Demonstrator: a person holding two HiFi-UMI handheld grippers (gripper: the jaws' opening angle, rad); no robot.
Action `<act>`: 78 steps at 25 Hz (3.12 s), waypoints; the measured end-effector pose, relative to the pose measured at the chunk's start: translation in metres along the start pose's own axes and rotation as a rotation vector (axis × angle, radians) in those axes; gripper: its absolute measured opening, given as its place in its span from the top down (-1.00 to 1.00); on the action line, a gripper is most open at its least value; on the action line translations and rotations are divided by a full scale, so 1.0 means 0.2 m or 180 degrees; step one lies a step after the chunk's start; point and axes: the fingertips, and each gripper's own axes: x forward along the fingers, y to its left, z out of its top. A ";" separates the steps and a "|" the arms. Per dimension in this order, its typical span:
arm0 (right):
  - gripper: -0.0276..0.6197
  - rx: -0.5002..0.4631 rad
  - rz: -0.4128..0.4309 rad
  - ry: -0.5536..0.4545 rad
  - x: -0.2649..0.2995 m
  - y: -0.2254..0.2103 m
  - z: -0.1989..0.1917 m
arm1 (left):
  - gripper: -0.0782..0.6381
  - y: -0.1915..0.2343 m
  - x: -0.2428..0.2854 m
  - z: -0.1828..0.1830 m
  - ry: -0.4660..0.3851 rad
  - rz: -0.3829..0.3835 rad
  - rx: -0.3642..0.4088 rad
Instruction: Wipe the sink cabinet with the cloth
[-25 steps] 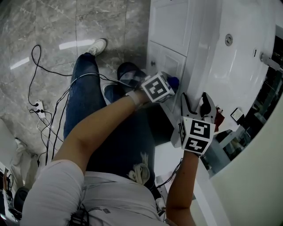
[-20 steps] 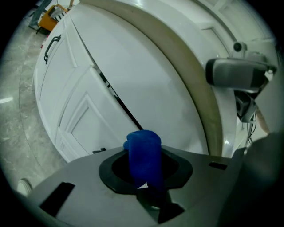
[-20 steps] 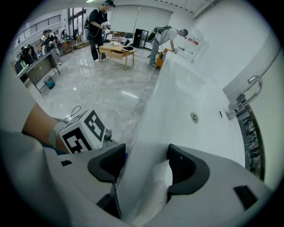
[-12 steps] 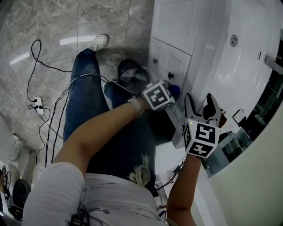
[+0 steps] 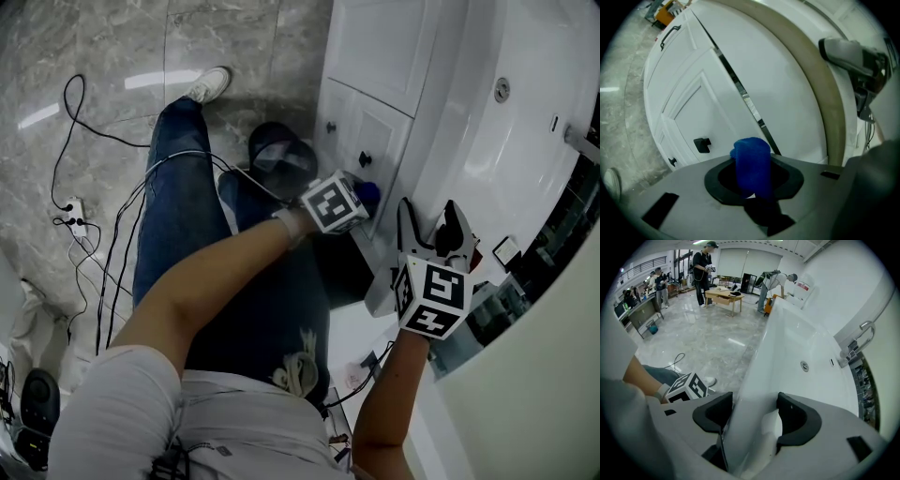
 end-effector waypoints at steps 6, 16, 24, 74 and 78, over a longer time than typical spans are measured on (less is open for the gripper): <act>0.09 -0.0008 -0.0081 -0.0023 0.00 -0.01 0.01 | 0.50 0.02 0.01 0.01 -0.0002 -0.0090 0.0025; 0.09 -0.0001 -0.0136 0.0014 0.00 -0.01 0.01 | 0.50 0.22 0.10 -0.12 0.0311 0.0255 -0.0026; 0.08 0.0013 -0.0249 -0.0019 0.01 -0.01 0.01 | 0.50 0.43 0.18 -0.19 0.0437 0.0440 -0.0139; 0.08 0.0112 -0.0390 -0.0077 0.03 -0.03 0.02 | 0.51 0.35 0.32 -0.55 0.0798 -0.0022 -0.0246; 0.08 0.0098 -0.0321 -0.0067 0.02 -0.02 0.02 | 0.51 0.29 0.29 -0.52 0.0731 0.0027 -0.0132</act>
